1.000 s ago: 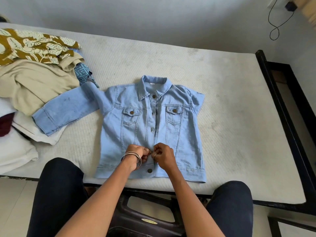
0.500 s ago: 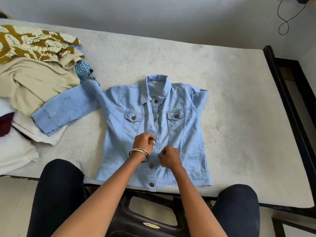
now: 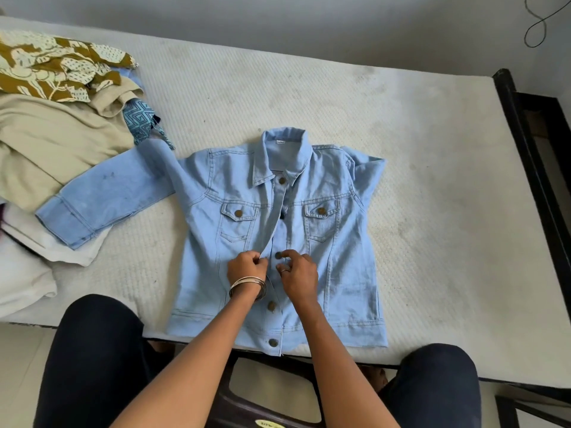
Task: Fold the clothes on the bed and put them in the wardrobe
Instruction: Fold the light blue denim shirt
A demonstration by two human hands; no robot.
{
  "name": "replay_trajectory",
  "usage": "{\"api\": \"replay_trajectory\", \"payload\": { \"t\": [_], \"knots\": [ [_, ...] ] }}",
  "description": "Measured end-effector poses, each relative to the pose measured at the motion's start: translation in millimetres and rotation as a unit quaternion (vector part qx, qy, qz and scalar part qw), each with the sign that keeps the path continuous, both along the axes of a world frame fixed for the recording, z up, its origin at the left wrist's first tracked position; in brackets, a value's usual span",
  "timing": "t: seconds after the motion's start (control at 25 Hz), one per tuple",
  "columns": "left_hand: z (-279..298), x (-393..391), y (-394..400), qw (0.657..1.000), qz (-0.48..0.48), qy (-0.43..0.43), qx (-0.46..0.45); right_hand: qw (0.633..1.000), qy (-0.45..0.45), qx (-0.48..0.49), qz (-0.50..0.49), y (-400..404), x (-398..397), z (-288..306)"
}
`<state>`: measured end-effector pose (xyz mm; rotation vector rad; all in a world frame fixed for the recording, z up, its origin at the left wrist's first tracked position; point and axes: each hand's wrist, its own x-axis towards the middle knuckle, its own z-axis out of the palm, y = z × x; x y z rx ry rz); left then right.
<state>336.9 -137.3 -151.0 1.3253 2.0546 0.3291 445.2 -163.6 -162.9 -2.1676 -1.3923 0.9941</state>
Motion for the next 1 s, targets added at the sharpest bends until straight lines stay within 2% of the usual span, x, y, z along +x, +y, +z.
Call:
{"api": "replay_trajectory", "payload": {
  "t": [0.16,0.28,0.48,0.64,0.92,1.0],
  "knots": [
    [2.4,-11.0,1.0,0.98,0.115,-0.154,-0.045,0.997,-0.056,-0.018,-0.044,9.9,-15.6,1.6],
    [5.6,-10.7,0.9,0.964,0.137,-0.223,-0.041,0.997,0.013,0.004,-0.074,13.3,-12.9,1.9],
    [14.5,2.4,-7.1,0.98,0.073,-0.184,0.022,0.982,0.119,0.024,-0.147,4.3,-7.0,19.4],
    [23.1,5.5,-7.1,0.993,0.017,-0.107,0.054,0.962,0.194,0.025,-0.19,4.9,-3.0,20.8],
    [23.9,6.7,-9.7,0.99,0.036,-0.122,0.063,0.945,0.261,-0.015,-0.198,7.9,3.6,20.1],
    [23.6,5.5,-7.5,0.985,0.029,-0.163,0.048,0.941,0.282,-0.024,-0.184,7.7,9.1,18.1]
  ]
}}
